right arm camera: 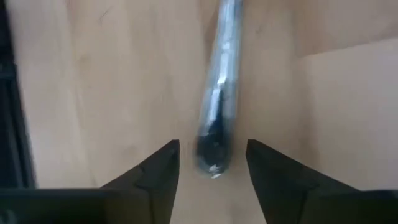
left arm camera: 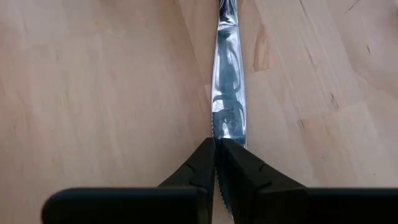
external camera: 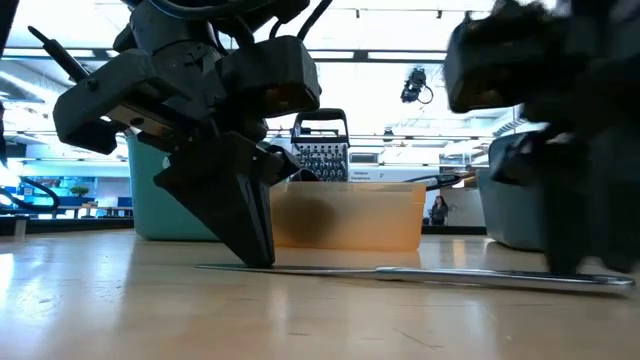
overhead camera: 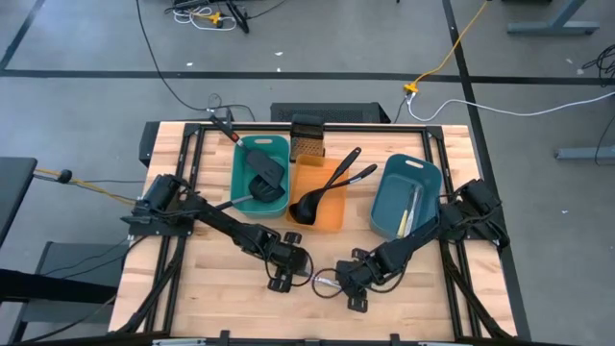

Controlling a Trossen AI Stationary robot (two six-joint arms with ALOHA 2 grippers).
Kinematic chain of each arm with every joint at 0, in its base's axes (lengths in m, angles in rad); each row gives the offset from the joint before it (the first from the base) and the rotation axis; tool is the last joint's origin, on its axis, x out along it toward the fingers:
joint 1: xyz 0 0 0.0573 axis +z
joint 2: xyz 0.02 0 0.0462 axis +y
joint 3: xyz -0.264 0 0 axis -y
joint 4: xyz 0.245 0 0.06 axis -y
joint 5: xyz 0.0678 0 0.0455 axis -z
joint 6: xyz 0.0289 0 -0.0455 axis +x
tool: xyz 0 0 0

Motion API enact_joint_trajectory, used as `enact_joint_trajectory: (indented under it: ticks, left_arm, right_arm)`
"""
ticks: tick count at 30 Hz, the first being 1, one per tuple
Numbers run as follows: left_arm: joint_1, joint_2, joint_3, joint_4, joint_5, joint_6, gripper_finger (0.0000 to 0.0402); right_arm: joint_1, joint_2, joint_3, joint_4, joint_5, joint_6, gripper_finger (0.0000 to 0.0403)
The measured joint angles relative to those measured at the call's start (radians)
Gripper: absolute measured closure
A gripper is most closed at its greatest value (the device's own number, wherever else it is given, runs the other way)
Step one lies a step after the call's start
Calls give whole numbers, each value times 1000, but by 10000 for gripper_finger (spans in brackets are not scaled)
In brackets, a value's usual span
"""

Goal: Pick & Place Kitchen Items
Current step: Put the silver table knife into the blue bin

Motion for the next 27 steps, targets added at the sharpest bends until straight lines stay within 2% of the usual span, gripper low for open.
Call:
enact_joint_trajectory:
  ticks: [6,10,14,19,27]
  left_arm:
    - [4,1,0,5,6,-19,370]
    - [4,2,-2,18,20,-19,370]
    - [5,3,-2,23,31,-31,372]
    - [21,5,-2,28,86,-47,394]
    - [24,5,-2,29,93,-45,386]
  right_arm:
    - [45,23,5,6,54,55,206]
    - [68,25,5,1,131,68,206]
    - [66,29,6,-2,122,64,207]
    - [54,53,8,-22,107,21,209]
    - [42,78,13,-57,99,-6,252]
